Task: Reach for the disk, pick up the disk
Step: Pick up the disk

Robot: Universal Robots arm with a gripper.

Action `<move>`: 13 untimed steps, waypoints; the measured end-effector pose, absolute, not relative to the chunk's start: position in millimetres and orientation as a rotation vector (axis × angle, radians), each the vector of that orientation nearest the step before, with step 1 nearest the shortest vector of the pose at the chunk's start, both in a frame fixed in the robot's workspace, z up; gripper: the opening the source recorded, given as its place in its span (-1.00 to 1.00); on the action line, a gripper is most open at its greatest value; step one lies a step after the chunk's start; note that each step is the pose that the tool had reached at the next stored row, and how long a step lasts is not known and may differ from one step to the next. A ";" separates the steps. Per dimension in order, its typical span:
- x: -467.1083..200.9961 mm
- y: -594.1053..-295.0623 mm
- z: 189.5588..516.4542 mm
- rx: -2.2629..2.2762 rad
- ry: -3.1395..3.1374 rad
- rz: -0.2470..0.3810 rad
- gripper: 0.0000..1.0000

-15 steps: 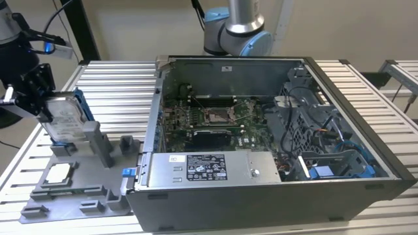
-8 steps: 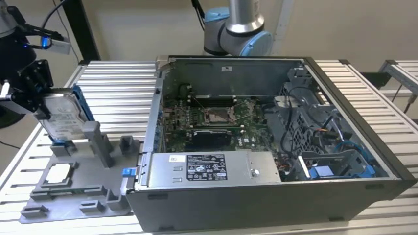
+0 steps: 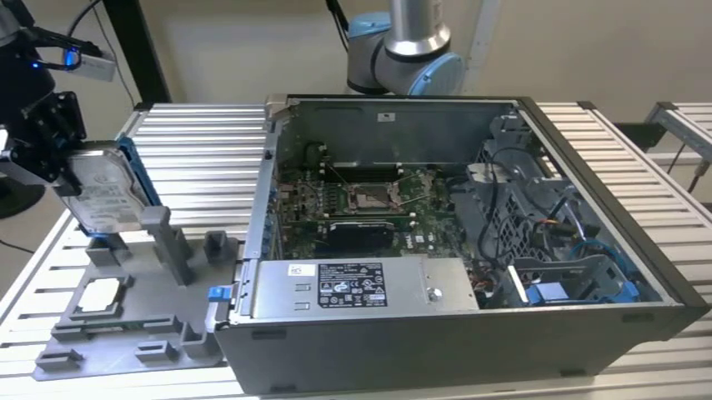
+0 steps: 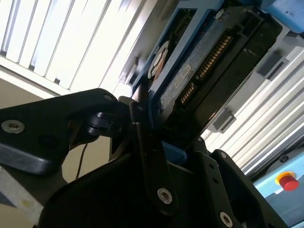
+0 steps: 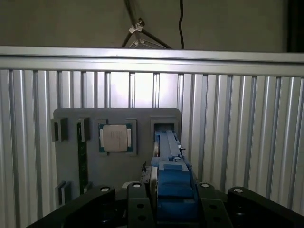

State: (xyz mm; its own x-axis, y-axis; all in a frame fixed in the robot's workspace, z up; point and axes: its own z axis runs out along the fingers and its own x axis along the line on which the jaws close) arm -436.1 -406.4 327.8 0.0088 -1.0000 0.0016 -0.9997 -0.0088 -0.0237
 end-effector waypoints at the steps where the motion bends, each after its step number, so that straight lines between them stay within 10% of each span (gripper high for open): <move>1: -436.2 -406.4 329.1 -2.220 2.201 -0.028 -1.00; 13: -436.6 -406.4 356.2 -2.219 2.200 -0.031 -1.00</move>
